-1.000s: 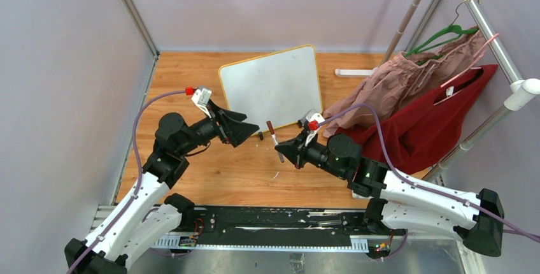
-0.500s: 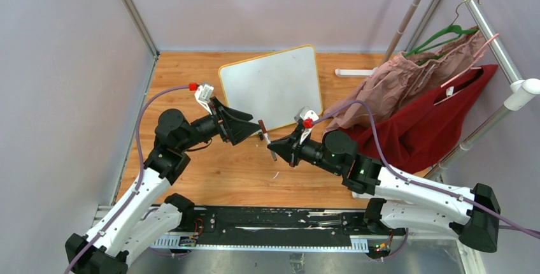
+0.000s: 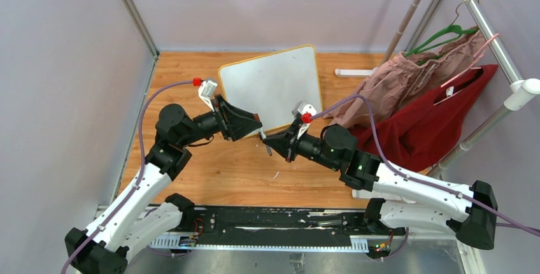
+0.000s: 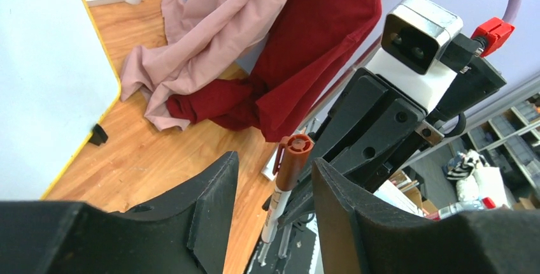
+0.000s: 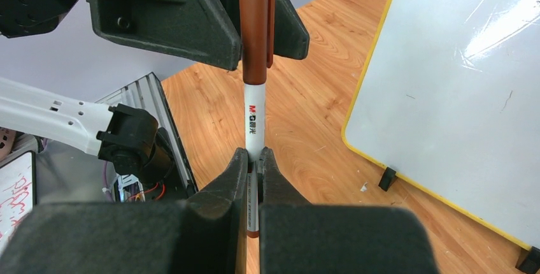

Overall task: Write a sentence on the whiteboard
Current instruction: Open the whiteboard marker at the center of the board.

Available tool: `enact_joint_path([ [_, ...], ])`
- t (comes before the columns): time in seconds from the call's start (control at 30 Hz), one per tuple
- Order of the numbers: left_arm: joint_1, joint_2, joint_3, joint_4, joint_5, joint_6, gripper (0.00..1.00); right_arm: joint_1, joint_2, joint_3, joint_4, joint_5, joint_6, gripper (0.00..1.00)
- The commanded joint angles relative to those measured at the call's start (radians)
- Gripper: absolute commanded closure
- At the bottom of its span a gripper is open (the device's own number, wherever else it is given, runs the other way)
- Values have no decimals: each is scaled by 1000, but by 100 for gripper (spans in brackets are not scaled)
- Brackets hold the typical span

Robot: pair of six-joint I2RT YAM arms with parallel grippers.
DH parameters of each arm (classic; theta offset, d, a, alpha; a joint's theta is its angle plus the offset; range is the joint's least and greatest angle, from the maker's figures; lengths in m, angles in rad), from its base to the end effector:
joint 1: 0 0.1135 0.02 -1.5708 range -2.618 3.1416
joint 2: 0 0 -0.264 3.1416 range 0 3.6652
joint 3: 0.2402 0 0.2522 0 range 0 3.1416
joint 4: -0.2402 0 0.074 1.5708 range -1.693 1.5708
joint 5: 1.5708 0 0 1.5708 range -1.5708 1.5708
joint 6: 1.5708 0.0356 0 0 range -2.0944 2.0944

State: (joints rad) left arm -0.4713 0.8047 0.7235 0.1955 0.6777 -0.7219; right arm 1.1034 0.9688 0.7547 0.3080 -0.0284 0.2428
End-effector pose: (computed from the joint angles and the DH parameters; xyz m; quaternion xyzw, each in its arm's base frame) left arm 0.1565 -0.1048 0.3553 0.1677 0.6538 -0.5785 0.4580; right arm 0.1035 0.2073 0.3479 -0.2903 0.6073 0.4684 0.5722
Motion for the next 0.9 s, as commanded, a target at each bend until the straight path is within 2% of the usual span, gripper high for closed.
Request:
enact_joint_path([
  [0.0,-12,-11,6,56,21,-11,52,-9,16,38,32,-26,-14,100],
  [0.13,-13,-14,12,65,11,-11,60,-10,21,42,26,-29,-14,100],
  [0.27,-15,-9,8,69,11,-10,72,-10,24,46,21,-26,-14,100],
  [0.73,-27,-4,-5,75,21,-13,69,-9,35,52,21,-18,-26,100],
  [0.87,-30,-12,-12,74,17,-11,80,-9,40,55,22,-23,-27,100],
])
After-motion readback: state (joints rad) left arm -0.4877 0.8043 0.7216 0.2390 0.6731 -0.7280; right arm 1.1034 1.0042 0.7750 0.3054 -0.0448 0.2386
